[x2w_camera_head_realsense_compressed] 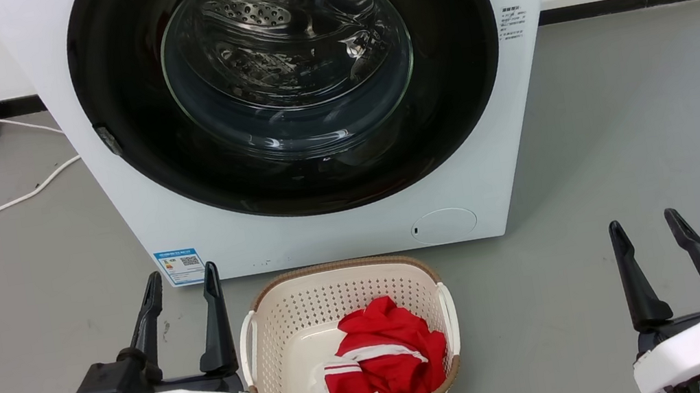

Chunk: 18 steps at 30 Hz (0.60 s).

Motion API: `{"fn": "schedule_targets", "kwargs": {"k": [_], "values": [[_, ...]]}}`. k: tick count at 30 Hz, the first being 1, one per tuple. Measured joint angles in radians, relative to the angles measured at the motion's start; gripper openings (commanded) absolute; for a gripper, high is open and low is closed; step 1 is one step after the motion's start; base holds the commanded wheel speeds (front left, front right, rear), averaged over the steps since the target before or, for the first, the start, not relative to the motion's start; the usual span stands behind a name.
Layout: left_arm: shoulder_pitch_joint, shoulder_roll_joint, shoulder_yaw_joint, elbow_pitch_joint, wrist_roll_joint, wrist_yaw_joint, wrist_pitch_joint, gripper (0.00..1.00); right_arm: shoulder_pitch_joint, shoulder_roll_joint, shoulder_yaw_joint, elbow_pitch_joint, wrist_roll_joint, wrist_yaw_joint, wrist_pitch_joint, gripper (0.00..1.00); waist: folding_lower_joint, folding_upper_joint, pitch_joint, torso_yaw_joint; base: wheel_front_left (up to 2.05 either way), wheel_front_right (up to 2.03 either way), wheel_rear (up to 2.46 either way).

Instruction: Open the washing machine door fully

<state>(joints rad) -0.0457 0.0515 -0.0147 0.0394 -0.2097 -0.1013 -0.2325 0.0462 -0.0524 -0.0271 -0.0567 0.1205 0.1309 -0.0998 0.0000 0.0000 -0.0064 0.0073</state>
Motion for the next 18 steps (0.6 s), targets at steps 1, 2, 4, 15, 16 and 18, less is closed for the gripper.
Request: {"fn": "schedule_targets", "kwargs": {"k": [1, 2, 4, 15, 16, 18], "values": [[0.000, 0.000, -0.001, 0.000, 0.008, 0.000, -0.001, 1.00, 0.000, 0.000, 0.000, -0.001, -0.009, 0.000, -0.001, 1.00, 0.0000, 0.0000, 0.000, 0.000, 0.00, 0.00, 0.00], [0.000, 0.000, -0.001, 0.001, 0.015, 0.002, -0.003, 1.00, 0.000, 0.000, 0.000, -0.001, -0.014, 0.000, -0.001, 1.00, 0.0000, 0.0000, 0.000, 0.000, 0.00, 0.00, 0.00], [0.000, 0.000, -0.001, 0.003, 0.027, 0.005, -0.007, 1.00, 0.001, 0.000, 0.001, -0.002, -0.028, 0.000, -0.004, 1.00, 0.0000, 0.0000, 0.000, -0.001, 0.00, 0.00, 0.00], [0.001, 0.000, -0.004, 0.005, 0.095, 0.009, -0.026, 1.00, 0.004, 0.000, 0.003, -0.003, -0.078, 0.000, -0.010, 1.00, 0.0000, 0.0000, 0.001, -0.005, 0.00, 0.00, 0.00], [0.001, 0.000, -0.004, 0.005, 0.100, 0.009, -0.027, 1.00, 0.004, 0.000, 0.004, -0.003, -0.084, 0.000, -0.012, 1.00, -0.0001, 0.0000, 0.001, -0.005, 0.00, 0.00, 0.00], [0.001, 0.000, -0.004, 0.005, 0.109, 0.011, -0.028, 1.00, 0.005, 0.000, 0.004, -0.001, -0.087, 0.000, -0.014, 1.00, 0.0000, 0.0000, 0.001, -0.006, 0.00, 0.00, 0.00]]}}
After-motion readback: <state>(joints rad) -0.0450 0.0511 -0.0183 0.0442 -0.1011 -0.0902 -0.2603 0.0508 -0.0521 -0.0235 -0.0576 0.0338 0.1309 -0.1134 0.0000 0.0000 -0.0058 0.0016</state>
